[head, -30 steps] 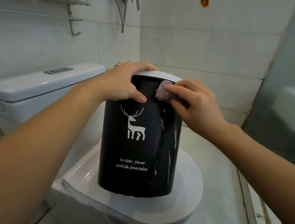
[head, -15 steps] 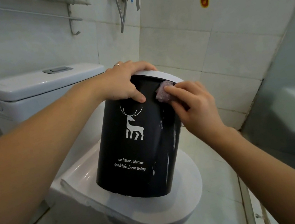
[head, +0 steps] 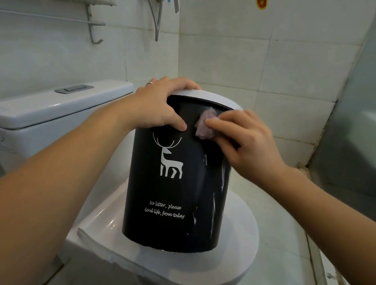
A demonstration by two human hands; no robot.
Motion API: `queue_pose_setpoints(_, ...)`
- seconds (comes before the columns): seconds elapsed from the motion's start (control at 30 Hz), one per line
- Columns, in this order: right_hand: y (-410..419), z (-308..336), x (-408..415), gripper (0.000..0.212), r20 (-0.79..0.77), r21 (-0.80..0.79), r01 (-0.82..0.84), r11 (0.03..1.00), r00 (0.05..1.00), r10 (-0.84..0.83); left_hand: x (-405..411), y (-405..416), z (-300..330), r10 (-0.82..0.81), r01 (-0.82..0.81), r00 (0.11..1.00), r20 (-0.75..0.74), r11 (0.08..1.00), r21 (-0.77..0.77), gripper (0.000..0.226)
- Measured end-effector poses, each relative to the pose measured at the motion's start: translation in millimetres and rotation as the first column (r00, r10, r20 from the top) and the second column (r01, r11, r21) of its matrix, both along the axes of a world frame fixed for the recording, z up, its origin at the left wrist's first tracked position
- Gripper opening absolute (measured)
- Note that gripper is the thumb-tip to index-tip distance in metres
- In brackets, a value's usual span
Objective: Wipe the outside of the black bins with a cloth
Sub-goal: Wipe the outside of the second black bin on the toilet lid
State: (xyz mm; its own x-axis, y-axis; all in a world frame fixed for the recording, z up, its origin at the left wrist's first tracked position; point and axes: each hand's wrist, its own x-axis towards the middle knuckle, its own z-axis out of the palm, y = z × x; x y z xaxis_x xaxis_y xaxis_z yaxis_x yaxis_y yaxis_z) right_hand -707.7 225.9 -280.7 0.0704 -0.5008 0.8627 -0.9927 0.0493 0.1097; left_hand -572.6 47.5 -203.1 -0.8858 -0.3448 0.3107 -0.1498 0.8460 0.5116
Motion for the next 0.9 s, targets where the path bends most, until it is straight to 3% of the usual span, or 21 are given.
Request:
queue_pose_setpoints(0.4,2,-5,8,0.028,0.101,-0.020,0.057,0.998,0.993,-0.055,-1,-8,0,-0.044,0.057,0.997,-0.071,0.981,0.184,0.068)
queue_pose_setpoints(0.63,-2,-5,6,0.030,0.101,0.001,0.075,0.997,0.992,-0.074,-9,-1,0,0.047,-0.048,0.999,-0.027,0.998,-0.037,0.064)
queue_pose_setpoints(0.77,-4,-6,8,0.031,0.088,0.014,0.062,0.998,0.994,-0.063,-11,2,1,0.041,-0.037,0.999,0.016,0.984,-0.174,0.074)
queue_pose_setpoints(0.9,-4,-6,10,0.031,0.076,0.018,0.052,0.998,0.996,-0.053,-11,0,2,0.034,-0.031,0.999,0.021,0.989,-0.144,0.082)
